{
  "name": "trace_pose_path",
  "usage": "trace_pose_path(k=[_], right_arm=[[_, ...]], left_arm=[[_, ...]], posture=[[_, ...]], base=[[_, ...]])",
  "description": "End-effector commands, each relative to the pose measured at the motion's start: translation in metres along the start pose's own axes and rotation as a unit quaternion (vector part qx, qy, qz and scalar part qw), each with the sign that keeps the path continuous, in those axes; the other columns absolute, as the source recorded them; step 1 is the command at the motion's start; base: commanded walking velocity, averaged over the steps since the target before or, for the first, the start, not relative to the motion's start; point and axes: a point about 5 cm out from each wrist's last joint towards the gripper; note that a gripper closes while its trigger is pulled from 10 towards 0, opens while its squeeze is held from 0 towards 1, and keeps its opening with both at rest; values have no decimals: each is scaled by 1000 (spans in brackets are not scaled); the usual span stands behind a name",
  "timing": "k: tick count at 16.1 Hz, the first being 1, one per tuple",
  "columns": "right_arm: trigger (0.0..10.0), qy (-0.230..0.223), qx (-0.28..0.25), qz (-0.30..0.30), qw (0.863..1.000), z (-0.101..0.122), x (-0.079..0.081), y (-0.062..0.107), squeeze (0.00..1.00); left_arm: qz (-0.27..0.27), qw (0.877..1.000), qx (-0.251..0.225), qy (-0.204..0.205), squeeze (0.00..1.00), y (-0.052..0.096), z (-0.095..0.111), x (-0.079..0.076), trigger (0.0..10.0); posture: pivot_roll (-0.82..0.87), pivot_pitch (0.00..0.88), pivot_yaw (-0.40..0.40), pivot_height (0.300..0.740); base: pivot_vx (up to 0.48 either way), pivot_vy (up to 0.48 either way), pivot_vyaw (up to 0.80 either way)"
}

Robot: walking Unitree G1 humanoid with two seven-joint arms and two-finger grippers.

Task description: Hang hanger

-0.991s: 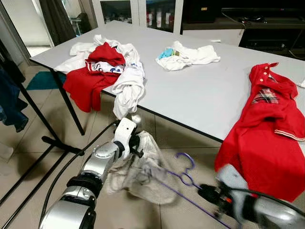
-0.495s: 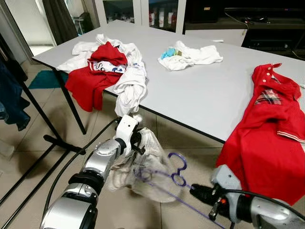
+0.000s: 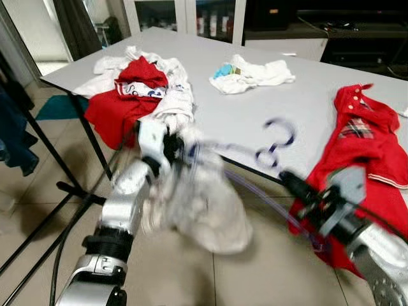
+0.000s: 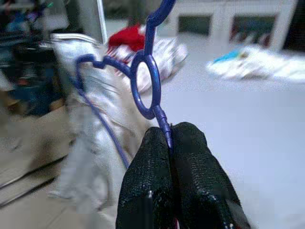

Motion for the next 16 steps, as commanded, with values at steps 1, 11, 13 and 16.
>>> trace_pose_path(k=[1,11,13,16], right_arm=[[10000,24,-51,-46,997,16,-11,0,0],[10000,118,-161,-241,950,41,-56,-15,0],[10000,86,-123,-158,976,29,-47,-18,0],[10000,65,-35,82,994,13,1,0,0]], left_arm=[[6,1000,-16,4,0,-3,11,4,10000],[6,998,58,4,0,-9,10,6,10000],[13,998,66,-14,0,-9,10,19,10000],[6,997,74,-37,0,-10,13,34,10000]], posture=[[-143,0,50,740],[-131,0,32,740],[-129,0,30,740],[-126,0,31,740]], base=[[0,0,0],[0,0,0],[0,0,0],[0,0,0]])
Point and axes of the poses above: a point about 5 cm out from each wrist's last joint towards the gripper, its own y axis pointing back from the gripper into the wrist, its own z axis along the axis of the wrist's last joint, x = y × z, and after that the axes turned 14 degrees about -y, right-handed
